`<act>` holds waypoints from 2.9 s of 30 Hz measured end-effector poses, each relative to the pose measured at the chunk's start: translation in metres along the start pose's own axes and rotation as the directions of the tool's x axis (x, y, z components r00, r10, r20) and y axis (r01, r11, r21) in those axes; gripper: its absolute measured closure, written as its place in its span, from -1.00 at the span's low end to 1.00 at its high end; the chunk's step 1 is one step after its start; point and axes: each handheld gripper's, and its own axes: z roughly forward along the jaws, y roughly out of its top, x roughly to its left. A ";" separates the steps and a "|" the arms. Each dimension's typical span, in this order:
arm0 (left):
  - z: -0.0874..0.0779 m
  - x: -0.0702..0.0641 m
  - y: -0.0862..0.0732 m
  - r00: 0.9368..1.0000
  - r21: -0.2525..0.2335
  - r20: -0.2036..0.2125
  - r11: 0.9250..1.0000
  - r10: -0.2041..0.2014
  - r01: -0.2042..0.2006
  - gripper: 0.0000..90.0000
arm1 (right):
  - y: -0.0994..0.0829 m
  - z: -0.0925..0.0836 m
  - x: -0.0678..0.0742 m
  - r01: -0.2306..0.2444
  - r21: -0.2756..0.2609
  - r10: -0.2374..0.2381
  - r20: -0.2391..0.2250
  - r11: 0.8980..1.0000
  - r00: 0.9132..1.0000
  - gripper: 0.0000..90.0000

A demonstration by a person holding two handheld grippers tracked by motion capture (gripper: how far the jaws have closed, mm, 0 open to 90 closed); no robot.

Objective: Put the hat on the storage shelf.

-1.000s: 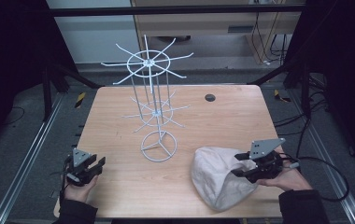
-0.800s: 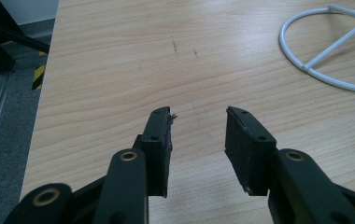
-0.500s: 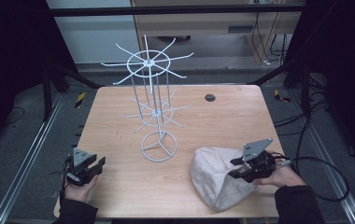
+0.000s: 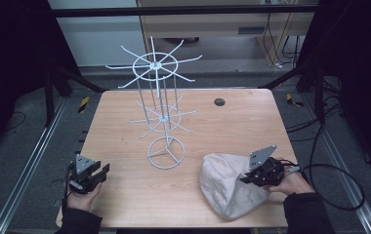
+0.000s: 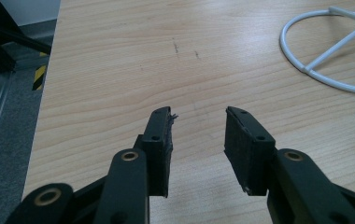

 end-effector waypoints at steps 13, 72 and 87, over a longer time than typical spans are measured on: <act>0.000 0.000 0.000 1.000 -0.004 0.000 1.000 -0.003 0.003 0.36 | 0.003 -0.017 0.003 -0.023 -0.072 0.025 0.023 0.997 0.999 0.97; -0.001 0.000 0.000 1.000 -0.010 -0.002 1.000 -0.005 0.005 0.36 | 0.051 -0.119 0.053 0.022 -0.824 0.537 0.389 0.566 0.748 0.98; 0.000 -0.001 0.000 1.000 -0.008 0.001 1.000 -0.006 0.006 0.36 | 0.065 -0.131 0.056 0.088 -0.877 0.587 0.388 0.473 0.711 0.98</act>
